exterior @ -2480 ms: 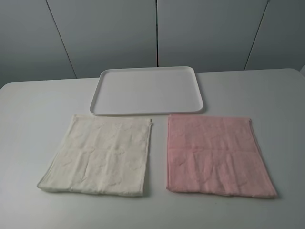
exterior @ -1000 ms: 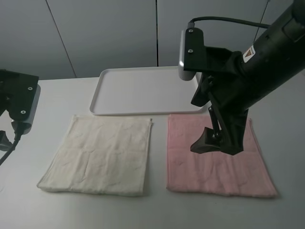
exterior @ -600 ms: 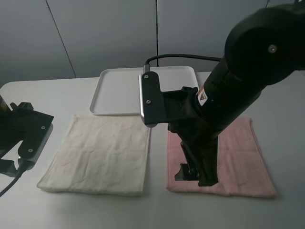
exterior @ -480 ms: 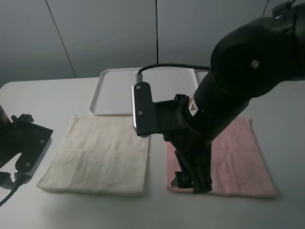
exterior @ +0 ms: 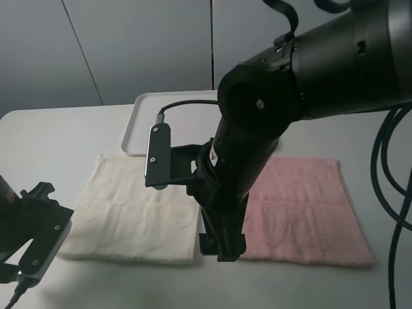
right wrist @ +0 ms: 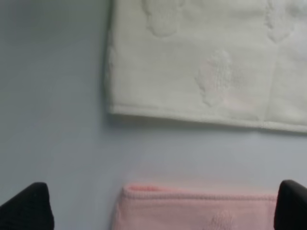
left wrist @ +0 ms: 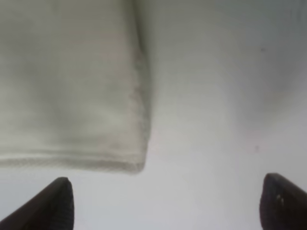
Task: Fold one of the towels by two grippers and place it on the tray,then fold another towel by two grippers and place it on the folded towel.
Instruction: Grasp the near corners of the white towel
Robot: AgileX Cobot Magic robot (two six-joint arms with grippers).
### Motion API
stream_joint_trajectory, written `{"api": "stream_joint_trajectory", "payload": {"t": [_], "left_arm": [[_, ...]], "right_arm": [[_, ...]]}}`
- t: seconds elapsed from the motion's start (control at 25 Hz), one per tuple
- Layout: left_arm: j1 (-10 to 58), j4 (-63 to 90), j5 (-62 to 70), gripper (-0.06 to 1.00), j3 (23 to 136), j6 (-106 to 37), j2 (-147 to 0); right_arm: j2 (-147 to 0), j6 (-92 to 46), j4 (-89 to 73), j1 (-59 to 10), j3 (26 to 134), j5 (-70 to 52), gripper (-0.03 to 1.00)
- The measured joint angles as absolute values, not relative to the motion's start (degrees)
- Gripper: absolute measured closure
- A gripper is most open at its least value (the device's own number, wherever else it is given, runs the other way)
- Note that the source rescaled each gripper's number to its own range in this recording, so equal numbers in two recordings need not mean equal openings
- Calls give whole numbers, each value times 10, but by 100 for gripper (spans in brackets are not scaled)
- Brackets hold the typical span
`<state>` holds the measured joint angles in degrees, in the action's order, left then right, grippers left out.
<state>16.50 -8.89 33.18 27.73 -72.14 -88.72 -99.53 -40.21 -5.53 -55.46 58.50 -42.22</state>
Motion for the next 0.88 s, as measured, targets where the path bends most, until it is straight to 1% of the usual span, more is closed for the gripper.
{"api": "stream_joint_trajectory", "payload": {"t": [0.24, 0.56, 0.76, 0.88], "left_arm": [[165, -88, 307, -5, 277, -735, -902], [168, -80, 277, -5, 277, -735, -929], [207, -76, 259, -5, 277, -735, -958], [218, -74, 253, -5, 277, -731, -974]], "right_arm": [[-1018, -399, -53, -583, 587, -423, -3], [-1028, -399, -53, -587, 587, -422, -3], [-1042, -397, -55, -587, 587, -422, -3], [-1044, -397, -67, -587, 587, -422, -3]]}}
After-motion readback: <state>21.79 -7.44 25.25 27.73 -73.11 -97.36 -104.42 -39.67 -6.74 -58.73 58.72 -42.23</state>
